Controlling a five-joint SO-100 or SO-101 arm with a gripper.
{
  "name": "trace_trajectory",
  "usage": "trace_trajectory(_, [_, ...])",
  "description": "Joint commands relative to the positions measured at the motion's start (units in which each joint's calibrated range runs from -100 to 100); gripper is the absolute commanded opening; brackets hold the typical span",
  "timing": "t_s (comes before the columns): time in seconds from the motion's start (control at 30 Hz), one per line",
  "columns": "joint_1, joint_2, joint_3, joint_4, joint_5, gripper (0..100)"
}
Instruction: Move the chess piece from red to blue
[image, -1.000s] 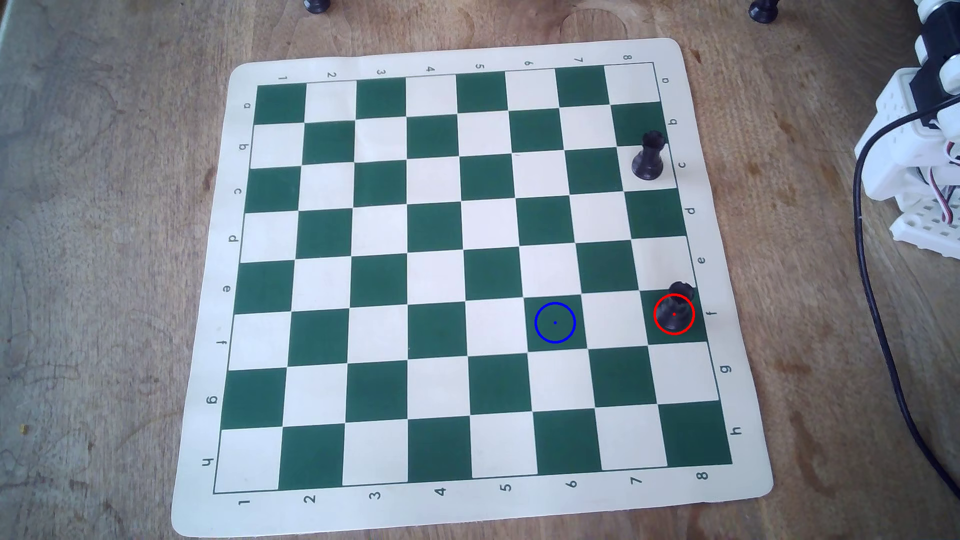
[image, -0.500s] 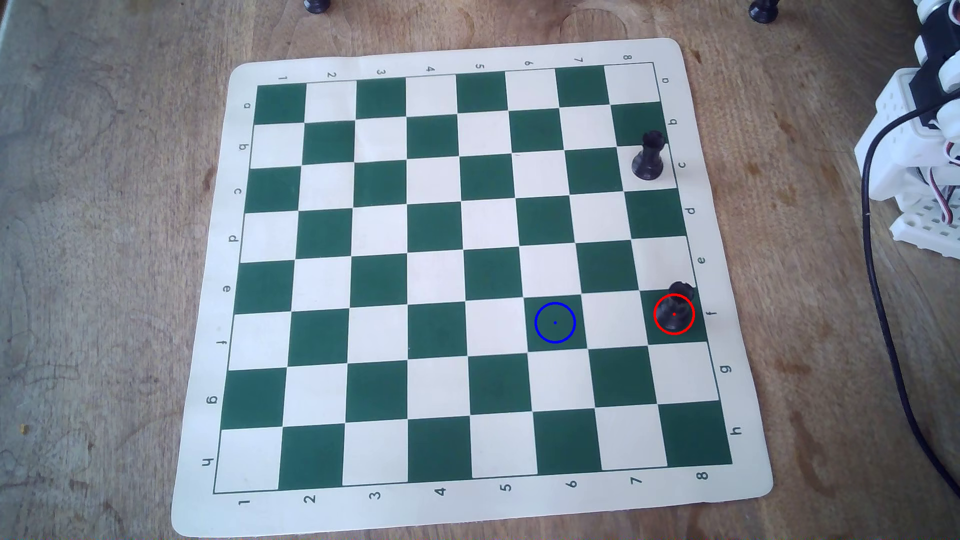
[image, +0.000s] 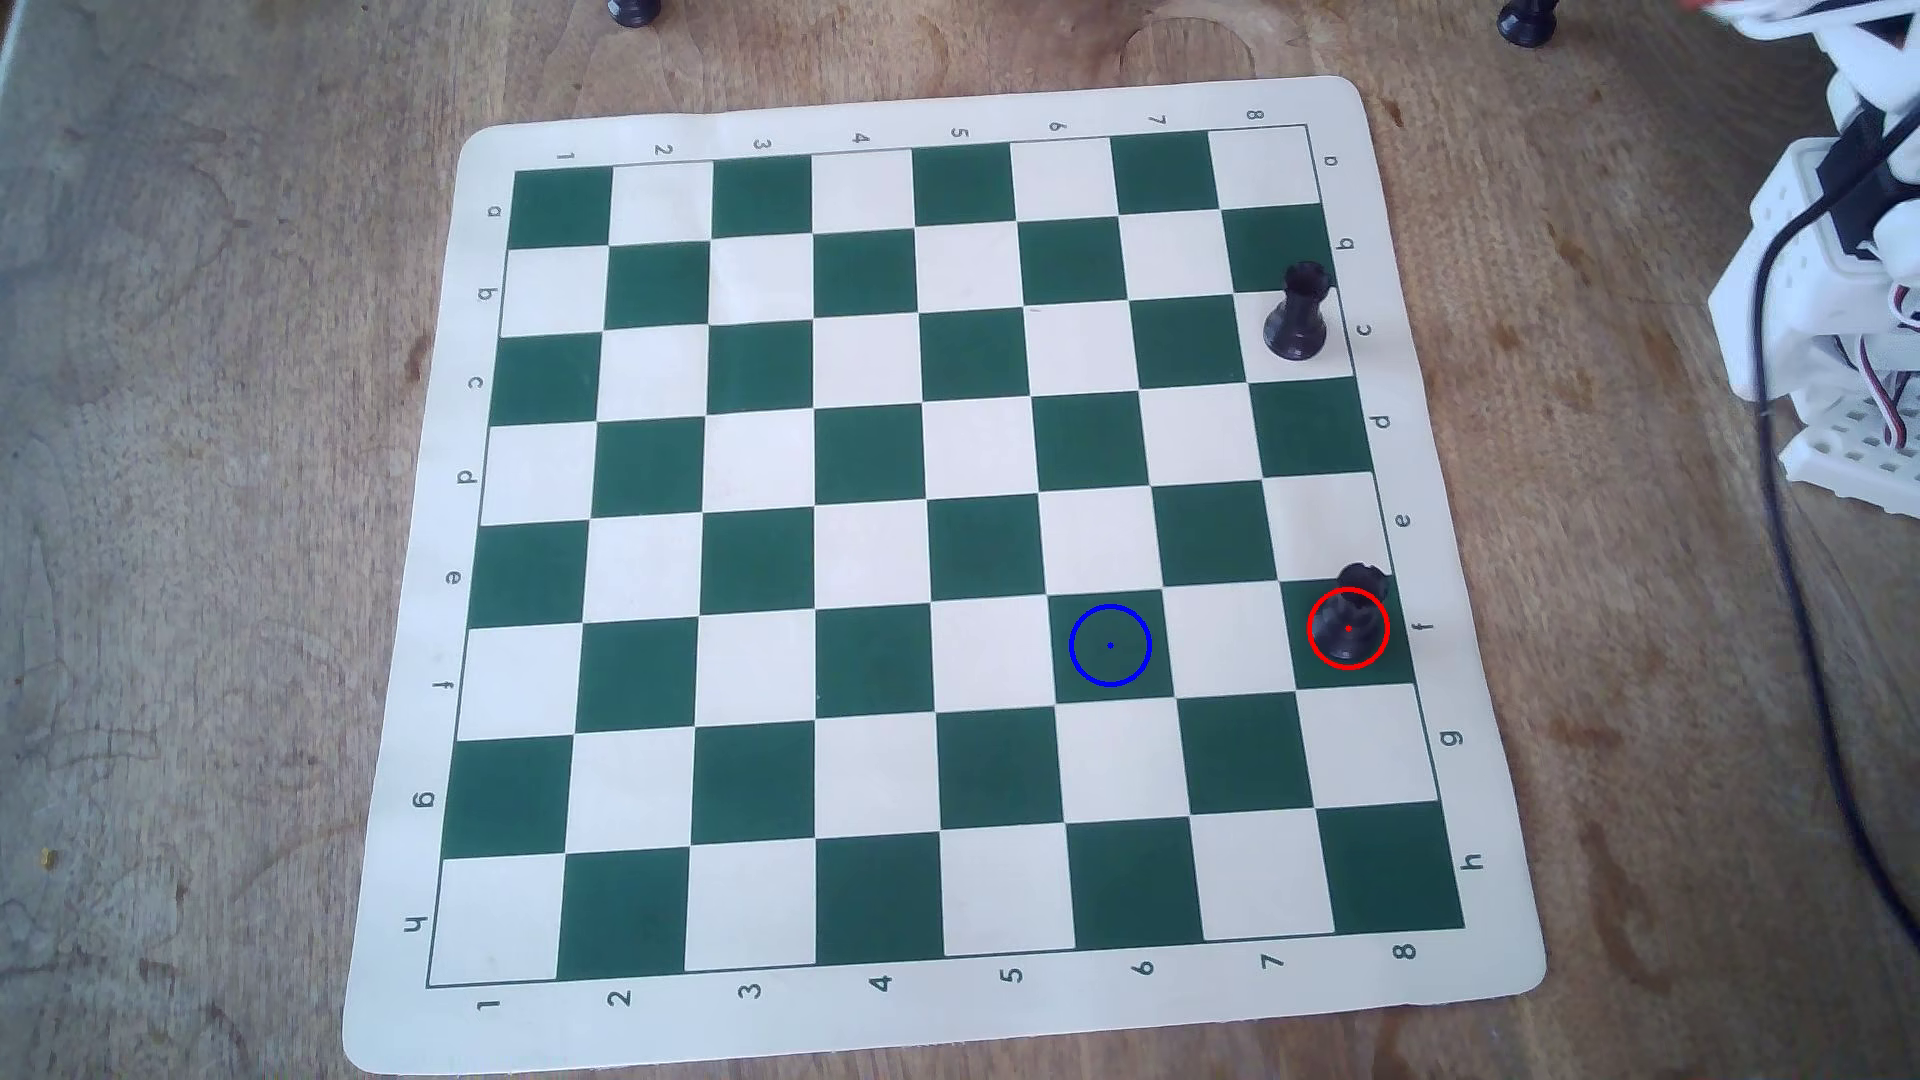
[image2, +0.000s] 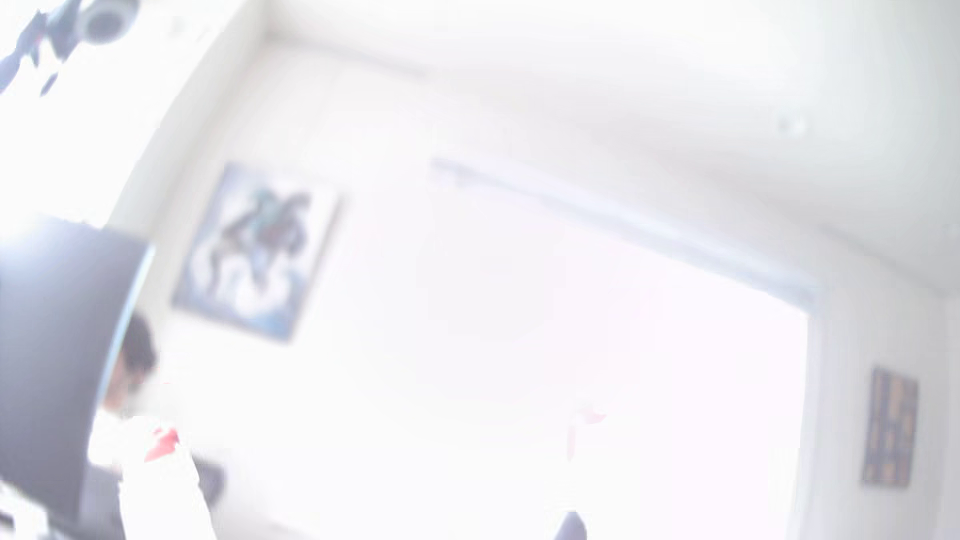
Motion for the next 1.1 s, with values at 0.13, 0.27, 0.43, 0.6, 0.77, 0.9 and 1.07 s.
trace_trajectory(0.13, [1.9, 0.1, -27.0, 47.7, 1.5, 42])
trace_trajectory(0.27, [4.0, 2.5, -37.7, 67.2, -1.1, 41])
trace_trajectory(0.43, [5.3, 18.8, -54.7, 90.8, -6.5, 39])
trace_trajectory(0.6, [0.4, 23.5, -50.2, 97.6, -8.3, 38])
trace_trajectory(0.77, [0.1, 31.4, -49.9, 103.3, -9.3, 33])
trace_trajectory(0.9, [-1.0, 36.6, -50.5, 107.1, -9.1, 26])
trace_trajectory(1.07, [-2.8, 44.5, -50.4, 110.0, -9.3, 26])
